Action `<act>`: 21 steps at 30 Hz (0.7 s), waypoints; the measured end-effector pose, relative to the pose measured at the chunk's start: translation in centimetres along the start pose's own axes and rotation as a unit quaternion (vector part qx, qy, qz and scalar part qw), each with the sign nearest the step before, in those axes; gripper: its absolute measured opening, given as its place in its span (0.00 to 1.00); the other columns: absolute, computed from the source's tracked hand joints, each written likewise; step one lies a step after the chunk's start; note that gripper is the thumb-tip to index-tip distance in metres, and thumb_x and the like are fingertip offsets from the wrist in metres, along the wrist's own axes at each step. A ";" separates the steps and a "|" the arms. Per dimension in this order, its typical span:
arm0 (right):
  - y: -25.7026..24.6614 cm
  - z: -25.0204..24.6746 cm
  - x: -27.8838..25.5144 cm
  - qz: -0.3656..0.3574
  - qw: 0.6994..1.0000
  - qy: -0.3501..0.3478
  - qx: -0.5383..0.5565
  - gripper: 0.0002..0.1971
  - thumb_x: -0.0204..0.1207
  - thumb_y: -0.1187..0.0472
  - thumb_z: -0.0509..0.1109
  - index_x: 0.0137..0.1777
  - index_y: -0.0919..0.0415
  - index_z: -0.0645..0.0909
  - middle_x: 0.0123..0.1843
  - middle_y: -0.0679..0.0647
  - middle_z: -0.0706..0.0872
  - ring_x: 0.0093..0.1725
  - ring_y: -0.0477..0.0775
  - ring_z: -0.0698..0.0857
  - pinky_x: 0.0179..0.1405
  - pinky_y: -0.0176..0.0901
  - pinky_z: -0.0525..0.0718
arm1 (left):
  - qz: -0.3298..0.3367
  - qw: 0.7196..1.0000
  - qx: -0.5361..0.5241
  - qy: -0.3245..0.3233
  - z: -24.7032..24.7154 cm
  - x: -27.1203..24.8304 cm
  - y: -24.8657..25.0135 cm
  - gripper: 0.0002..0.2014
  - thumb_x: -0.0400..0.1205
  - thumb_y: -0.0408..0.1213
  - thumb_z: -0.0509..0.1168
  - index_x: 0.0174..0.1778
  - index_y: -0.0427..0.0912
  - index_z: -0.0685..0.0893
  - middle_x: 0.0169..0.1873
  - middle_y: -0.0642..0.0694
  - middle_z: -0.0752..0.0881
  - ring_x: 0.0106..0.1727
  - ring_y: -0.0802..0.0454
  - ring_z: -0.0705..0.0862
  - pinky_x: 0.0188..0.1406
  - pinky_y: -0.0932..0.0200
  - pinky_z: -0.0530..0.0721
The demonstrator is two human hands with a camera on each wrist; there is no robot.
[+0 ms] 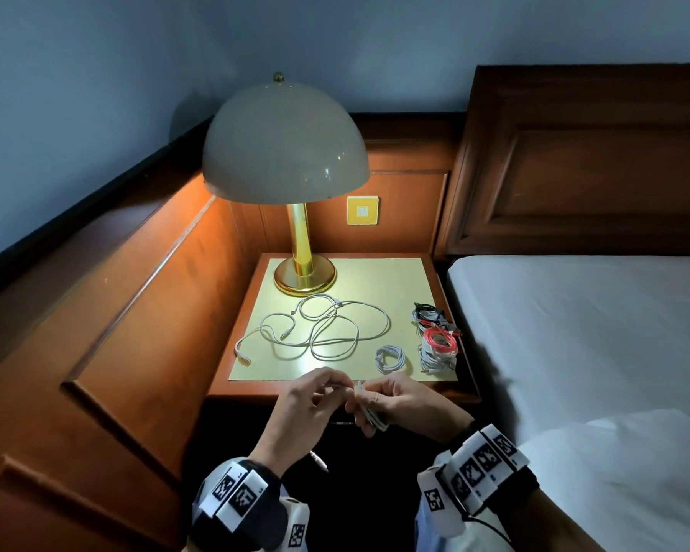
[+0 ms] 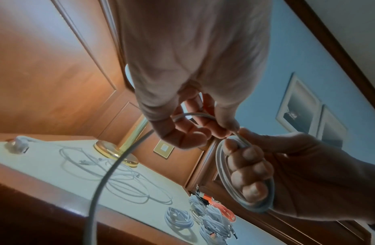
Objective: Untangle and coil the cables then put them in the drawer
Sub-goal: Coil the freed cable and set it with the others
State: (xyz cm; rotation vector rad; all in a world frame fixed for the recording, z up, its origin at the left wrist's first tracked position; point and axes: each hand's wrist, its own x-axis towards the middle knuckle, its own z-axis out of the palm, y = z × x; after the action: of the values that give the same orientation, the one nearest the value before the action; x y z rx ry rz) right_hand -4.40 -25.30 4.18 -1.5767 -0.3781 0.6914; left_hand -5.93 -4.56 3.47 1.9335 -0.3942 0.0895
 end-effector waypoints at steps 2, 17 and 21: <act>0.1 0.0 -0.2 0.017 0.997 -0.037 0.061 0.19 0.86 0.54 0.67 0.57 0.74 0.84 0.42 0.59 0.85 0.39 0.55 0.85 0.43 0.40 0.83 | -0.046 0.997 -0.054 -0.012 -0.3 -0.1 0.2 0.06 0.82 0.31 0.73 0.50 0.47 0.90 0.46 0.53 0.91 0.45 0.60 0.89 0.39 0.63 0.86; -0.1 0.8 0.3 0.003 0.967 -0.044 0.251 0.13 0.87 0.58 0.66 0.53 0.69 0.84 0.38 0.58 0.82 0.35 0.50 0.82 0.39 0.40 0.81 | -0.129 0.957 -0.258 0.011 0.0 0.0 0.4 0.13 0.80 0.19 0.69 0.49 0.39 0.95 0.44 0.37 0.94 0.40 0.55 0.89 0.35 0.67 0.84; -0.3 1.2 0.5 -0.026 0.982 0.086 0.163 0.17 0.82 0.54 0.71 0.52 0.72 0.81 0.39 0.60 0.85 0.38 0.54 0.83 0.40 0.43 0.82 | -0.110 0.962 -0.245 0.055 0.3 0.2 0.7 0.13 0.80 0.14 0.66 0.53 0.29 0.91 0.43 0.39 0.94 0.43 0.56 0.92 0.38 0.70 0.84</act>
State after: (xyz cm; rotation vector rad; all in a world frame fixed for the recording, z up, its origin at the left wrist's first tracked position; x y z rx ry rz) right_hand -4.74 -24.02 4.40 -1.2973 -0.1659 0.5401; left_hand -6.03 -5.08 3.99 1.4618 -0.1075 -0.0448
